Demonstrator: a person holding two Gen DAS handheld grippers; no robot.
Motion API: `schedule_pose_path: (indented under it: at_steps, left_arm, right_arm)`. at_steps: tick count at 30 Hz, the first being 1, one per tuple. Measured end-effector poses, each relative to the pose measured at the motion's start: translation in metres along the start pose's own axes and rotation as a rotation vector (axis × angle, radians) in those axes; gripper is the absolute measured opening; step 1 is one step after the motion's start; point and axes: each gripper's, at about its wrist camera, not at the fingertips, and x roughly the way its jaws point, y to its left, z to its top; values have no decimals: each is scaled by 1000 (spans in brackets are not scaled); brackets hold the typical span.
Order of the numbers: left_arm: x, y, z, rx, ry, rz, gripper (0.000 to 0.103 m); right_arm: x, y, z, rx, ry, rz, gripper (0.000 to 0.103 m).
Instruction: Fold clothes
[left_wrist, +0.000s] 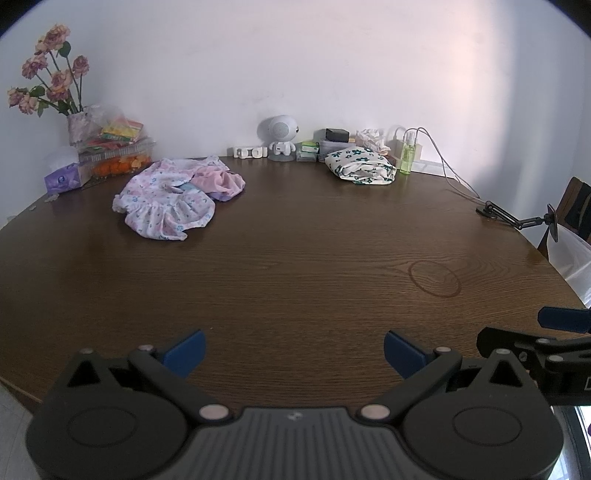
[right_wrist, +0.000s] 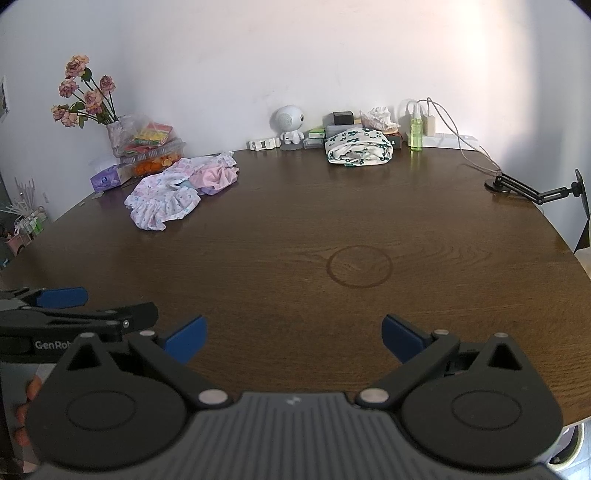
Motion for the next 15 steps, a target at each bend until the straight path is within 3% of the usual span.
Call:
schedule_pose_path:
  at_steps: [15]
  left_arm:
    - [-2, -1, -1, -1, -3, -1, 103]
  right_arm:
    - [1, -2, -1, 1, 11, 1, 103]
